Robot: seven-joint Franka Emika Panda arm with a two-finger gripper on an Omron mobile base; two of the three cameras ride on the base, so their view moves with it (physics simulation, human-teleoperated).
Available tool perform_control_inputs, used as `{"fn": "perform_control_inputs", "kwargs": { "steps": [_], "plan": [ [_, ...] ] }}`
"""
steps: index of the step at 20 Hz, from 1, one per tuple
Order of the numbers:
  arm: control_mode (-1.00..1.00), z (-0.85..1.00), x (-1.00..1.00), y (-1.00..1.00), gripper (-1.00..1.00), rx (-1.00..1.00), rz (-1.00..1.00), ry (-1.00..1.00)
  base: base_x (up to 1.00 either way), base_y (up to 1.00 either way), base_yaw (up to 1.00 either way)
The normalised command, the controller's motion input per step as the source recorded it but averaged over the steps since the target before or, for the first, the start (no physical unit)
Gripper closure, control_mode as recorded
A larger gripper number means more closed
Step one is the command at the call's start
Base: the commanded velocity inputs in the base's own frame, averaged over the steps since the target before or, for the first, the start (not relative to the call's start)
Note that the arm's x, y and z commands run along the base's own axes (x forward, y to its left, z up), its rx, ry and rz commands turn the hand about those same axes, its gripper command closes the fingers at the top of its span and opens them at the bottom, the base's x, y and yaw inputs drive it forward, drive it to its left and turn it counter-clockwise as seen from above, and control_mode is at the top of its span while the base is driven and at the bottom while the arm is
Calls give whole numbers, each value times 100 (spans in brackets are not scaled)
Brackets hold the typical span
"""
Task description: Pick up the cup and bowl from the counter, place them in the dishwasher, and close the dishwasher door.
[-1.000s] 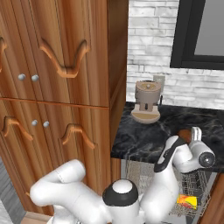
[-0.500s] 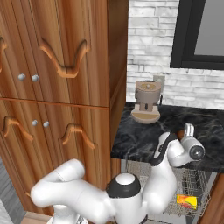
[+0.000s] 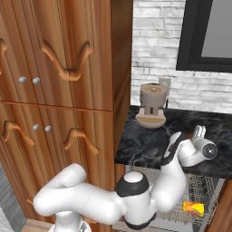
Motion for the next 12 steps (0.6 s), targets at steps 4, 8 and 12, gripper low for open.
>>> {"fn": "perform_control_inputs", "kwargs": {
  "steps": [4,8,12],
  "plan": [
    [-100,-49,36,0,100,12,0,4,0,0,0],
    [-100,-51,12,0,100,12,0,1,0,0,0],
    [-100,-27,-5,0,100,10,0,0,0,0,0]
  ]
}}
